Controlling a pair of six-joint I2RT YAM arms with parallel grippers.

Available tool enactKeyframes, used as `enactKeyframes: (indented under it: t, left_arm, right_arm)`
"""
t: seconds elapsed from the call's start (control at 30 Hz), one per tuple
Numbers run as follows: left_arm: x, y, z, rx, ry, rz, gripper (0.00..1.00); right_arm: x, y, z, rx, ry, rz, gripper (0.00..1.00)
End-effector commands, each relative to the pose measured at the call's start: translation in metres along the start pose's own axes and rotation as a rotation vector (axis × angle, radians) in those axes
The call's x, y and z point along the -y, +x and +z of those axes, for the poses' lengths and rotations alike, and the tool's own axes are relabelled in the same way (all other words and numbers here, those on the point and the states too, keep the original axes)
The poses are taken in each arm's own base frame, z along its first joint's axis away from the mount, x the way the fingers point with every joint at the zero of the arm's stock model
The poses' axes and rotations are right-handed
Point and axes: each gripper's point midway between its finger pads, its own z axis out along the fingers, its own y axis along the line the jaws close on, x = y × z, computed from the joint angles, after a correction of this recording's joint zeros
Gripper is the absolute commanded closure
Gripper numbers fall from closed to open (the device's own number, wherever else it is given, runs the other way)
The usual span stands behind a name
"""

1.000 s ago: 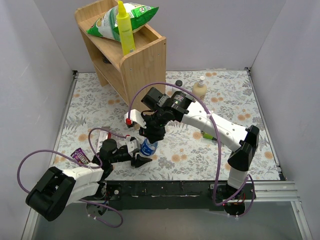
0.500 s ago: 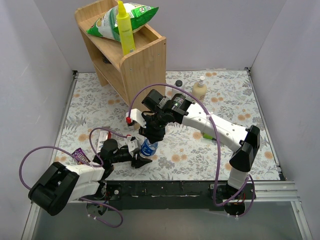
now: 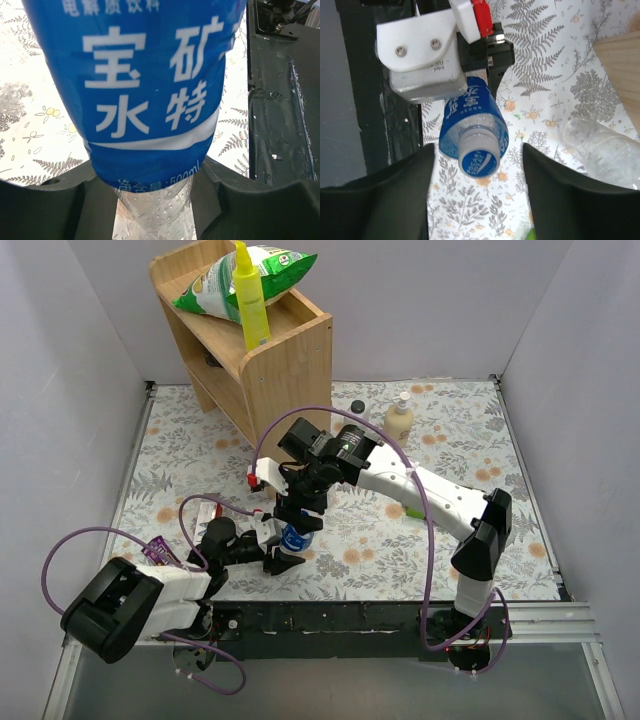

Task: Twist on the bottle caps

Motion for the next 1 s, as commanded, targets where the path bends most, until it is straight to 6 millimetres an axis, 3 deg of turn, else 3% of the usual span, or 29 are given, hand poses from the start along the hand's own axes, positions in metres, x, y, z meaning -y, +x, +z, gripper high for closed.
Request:
enactKeyframes:
  t: [0.0,0.17,0.37,0.43,0.47,0.53,0.57,0.63,0.67,0.7,0.73,0.8,0.97]
  left_arm:
    - [-0.005,-0.016,0.004,0.038,0.018,0.073,1.0]
    - [-0.003,-0.011,0.005,0.02,0.04,0.073,1.0]
    - [-0.002,-0.02,0.006,0.013,0.057,0.055,1.0]
    - [-0.003,-0.039,0.006,0.041,0.057,0.075,1.0]
    - [-0.001,-0.037,0.004,0.017,0.059,0.041,1.0]
    - [-0.001,-0.06,0.002,0.047,0.052,0.059,1.0]
    - [0.002,-0.057,0.0,0.017,0.053,0.021,1.0]
    - [0.003,-0.073,-0.003,0.026,0.051,0.031,1.0]
    - [0.007,-0.078,-0.006,0.018,0.052,0.025,1.0]
    - [0.008,-0.081,-0.008,0.012,0.052,0.022,1.0]
    - [0.007,-0.093,-0.009,0.02,0.055,0.044,1.0]
    - [0.01,-0.093,-0.012,-0.009,0.055,0.034,1.0]
    - [0.011,-0.107,-0.014,-0.024,0.067,0.046,1.0]
  right_arm:
    - [-0.008,-0.013,-0.014,0.035,-0.018,-0.038,0.1]
    - [-0.011,-0.033,-0.043,0.124,0.019,-0.131,0.09]
    - [-0.003,-0.037,-0.081,0.212,0.099,-0.18,0.05]
    - [0.009,-0.05,-0.114,0.342,0.166,-0.117,0.02]
    - [0.007,-0.055,-0.132,0.393,0.183,-0.086,0.02]
    - [0.005,-0.062,-0.147,0.436,0.166,-0.111,0.02]
    - [-0.003,-0.069,-0.153,0.48,0.111,-0.129,0.02]
    - [-0.002,-0.071,-0.16,0.537,0.083,-0.129,0.03]
    - [-0.01,-0.084,-0.173,0.621,0.068,-0.191,0.03]
    - [-0.007,-0.074,-0.158,0.616,0.046,-0.179,0.03]
    - [-0.009,-0.076,-0.158,0.643,0.043,-0.191,0.03]
    - [-0.018,-0.089,-0.169,0.743,0.037,-0.276,0.03]
    - [-0.031,-0.089,-0.156,0.789,-0.072,-0.29,0.03]
